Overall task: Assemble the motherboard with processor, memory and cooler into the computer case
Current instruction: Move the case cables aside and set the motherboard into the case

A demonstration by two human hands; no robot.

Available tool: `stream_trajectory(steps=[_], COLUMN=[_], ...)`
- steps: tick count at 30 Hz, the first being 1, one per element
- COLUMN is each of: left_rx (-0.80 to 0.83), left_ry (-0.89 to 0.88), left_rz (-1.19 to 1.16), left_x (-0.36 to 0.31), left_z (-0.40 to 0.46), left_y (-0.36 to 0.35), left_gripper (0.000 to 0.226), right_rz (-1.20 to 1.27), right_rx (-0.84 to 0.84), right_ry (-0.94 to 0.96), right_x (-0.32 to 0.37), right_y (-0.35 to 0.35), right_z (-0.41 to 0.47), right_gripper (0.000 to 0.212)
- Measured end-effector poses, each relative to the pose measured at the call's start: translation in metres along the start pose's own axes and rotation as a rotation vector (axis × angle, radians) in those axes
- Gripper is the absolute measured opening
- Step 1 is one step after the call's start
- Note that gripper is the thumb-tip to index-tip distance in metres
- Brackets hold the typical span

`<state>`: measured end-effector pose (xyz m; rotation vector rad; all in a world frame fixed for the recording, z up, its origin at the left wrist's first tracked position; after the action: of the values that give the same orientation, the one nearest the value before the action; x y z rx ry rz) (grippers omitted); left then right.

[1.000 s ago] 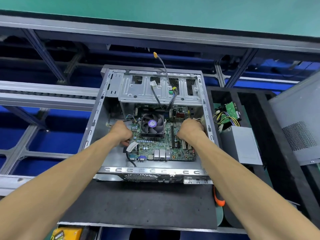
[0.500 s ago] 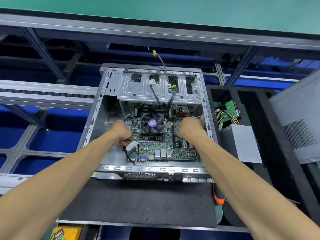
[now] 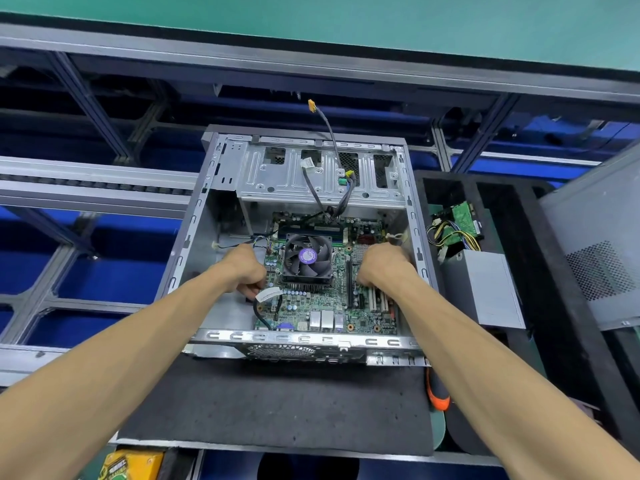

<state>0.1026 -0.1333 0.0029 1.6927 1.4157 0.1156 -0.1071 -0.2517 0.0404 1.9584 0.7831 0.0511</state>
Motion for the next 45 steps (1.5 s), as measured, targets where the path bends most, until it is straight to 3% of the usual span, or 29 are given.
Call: stream_trajectory(steps=[6,10,19,24,27,30,33,38,41,45], left_rx=[0.044,0.063,0.069,0.069,0.078,0.082,0.063,0.032,0.016,0.001], left_ry=[-0.01,-0.003,-0.033,-0.032,-0.005,0.027,0.052,0.045,0.006,-0.03], left_rz=[0.034,0.043,0.145,0.129,0.089,0.041,-0.04,-0.114,-0.142,-0.143], left_x=[-0.001,0.001,0.001,0.001,0.001,0.003,0.003,0.0,-0.004,-0.006], left_z=[0.0,0.0,-0.006,-0.006,-0.007,-0.004,-0.003,-0.004,-0.005,-0.005], left_y=[-0.004,-0.006,-0.004,-0.005,-0.006,-0.007,-0.006,-0.005,-0.003,-0.003], left_gripper=[0.01,0.011,0.026,0.026,0.02,0.016,0.006,0.011,0.02,0.028], right_rz=[-0.06,-0.096,-0.098,0.022,0.172,0.325,0.415,0.403,0.439,0.442], right_rx=[0.025,0.046,0.072,-0.022,-0.179,-0.369,-0.498,-0.292,-0.196,-0.22], right_ry=[0.035,0.071,0.068,0.006,-0.014,0.026,0.243,0.476,0.519,0.545], right_x=[0.0,0.003,0.004,0.001,-0.002,0.0,0.016,0.041,0.045,0.046], right_y=[0.001,-0.005,-0.007,0.005,0.018,0.033,0.041,0.023,0.015,0.014], right_z=[-0.001,0.002,0.001,-0.007,-0.01,-0.018,-0.025,-0.018,-0.01,-0.008], right_gripper=[0.029,0.01,0.015,0.01,0.008,0.019,0.049,0.098,0.102,0.1])
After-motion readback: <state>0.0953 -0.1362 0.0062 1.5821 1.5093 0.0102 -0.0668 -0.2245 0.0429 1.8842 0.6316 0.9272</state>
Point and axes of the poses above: each hand's wrist, its own z-axis towards the middle knuckle, its own y-axis out of the back of the hand, x = y × z, the point moved 4 cm from there along z, towards the middle knuckle, and after that the axes turned 7 degrees about -x, right-handed, at the moved point
